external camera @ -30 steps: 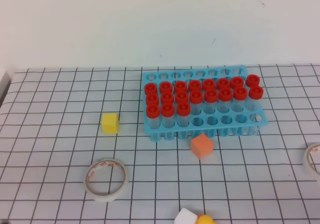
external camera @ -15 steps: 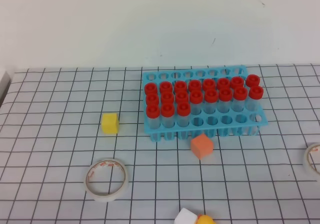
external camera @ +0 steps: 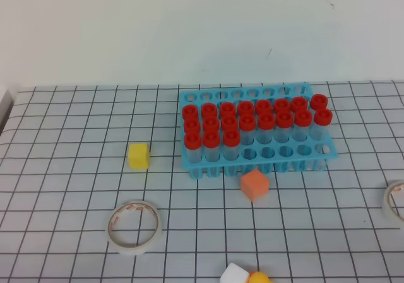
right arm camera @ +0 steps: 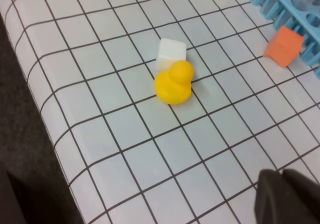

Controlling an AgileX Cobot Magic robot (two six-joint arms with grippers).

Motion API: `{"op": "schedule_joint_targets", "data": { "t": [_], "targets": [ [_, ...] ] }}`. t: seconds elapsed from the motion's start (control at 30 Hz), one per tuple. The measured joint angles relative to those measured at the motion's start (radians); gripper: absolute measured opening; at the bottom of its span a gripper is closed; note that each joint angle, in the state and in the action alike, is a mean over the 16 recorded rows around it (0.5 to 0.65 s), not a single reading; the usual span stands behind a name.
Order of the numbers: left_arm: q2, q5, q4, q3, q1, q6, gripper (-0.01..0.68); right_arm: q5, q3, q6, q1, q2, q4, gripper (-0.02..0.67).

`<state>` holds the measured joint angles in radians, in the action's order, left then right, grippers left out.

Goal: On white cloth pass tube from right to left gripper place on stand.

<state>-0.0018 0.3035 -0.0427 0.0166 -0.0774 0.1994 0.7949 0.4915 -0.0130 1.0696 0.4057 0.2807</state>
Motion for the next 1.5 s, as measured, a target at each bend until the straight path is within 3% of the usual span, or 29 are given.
{"op": "schedule_joint_targets", "data": {
  "t": [0.6,1.17,1.33,1.5],
  "targets": [
    [-0.01,0.007,0.006,0.0,0.0,-0.249,0.0,0.001,-0.001,0.001,0.0,-0.001,0.0,-0.001],
    [-0.01,0.007,0.009,0.0,0.0,-0.271,0.0,0.006,-0.001,0.001,-0.011,-0.002,0.0,-0.001],
    [-0.01,0.008,0.01,0.0,0.0,-0.271,0.0,-0.022,-0.013,0.001,-0.094,-0.005,0.0,-0.001],
    [-0.01,0.009,0.011,0.0,0.0,-0.271,0.0,-0.127,-0.07,0.001,-0.269,-0.014,0.001,-0.001]
  ]
}}
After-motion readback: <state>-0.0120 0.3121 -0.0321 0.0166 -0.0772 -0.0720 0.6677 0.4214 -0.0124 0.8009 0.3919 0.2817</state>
